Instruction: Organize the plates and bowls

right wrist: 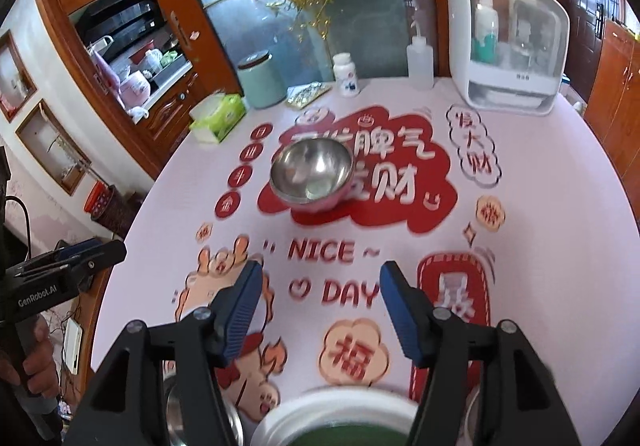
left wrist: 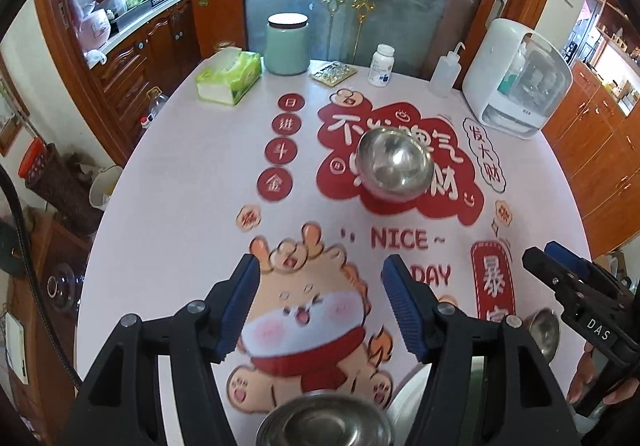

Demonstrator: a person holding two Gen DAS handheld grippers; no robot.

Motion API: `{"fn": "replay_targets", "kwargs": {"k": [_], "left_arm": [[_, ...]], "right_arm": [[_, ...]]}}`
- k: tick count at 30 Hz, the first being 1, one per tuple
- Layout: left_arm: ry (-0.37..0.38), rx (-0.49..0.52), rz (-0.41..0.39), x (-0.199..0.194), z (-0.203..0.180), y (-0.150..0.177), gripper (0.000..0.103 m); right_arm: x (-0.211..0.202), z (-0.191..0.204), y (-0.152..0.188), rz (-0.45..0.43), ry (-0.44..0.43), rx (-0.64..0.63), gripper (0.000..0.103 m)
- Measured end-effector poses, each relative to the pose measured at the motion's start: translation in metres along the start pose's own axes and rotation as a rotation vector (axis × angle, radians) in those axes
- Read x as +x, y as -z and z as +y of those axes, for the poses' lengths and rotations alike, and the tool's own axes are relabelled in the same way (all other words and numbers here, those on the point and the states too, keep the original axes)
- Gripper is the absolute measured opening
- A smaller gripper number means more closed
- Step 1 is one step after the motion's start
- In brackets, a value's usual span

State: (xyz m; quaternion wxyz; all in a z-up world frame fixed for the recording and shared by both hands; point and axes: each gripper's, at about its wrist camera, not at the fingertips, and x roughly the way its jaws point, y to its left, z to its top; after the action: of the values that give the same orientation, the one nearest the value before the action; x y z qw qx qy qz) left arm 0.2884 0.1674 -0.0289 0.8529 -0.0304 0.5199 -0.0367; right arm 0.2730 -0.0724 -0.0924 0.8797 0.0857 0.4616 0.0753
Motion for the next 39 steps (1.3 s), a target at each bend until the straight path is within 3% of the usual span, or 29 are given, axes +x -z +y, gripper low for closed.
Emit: {"fn": "replay_targets", "kwargs": {"k": [10,18,27,39], "left_arm": [[-0.025,-0.012,0.01,0.048,-0.017,-0.061,0.066],[-0.046,-0.055,0.032,0.095,-0.013,-0.086,0.066],[0.003,-0.061,0.062,0.144,-0.023,-0.085,0.066],[0.034,-0.05,0.099,0.193,-0.037,-0.075,0.066]], "right_arm": [[0.048,-0.013,-0.047,0.013,-0.002,-0.018,0.062],[0.098,-0.022,-0.062,0.049,-0.034,0.0,0.062],[0.149,-0.033,-0.059,0.112,-0.079,0.05,0.062],[0.186,-0.043,-0.053,0.149,-0.147,0.119,0.062]]}}
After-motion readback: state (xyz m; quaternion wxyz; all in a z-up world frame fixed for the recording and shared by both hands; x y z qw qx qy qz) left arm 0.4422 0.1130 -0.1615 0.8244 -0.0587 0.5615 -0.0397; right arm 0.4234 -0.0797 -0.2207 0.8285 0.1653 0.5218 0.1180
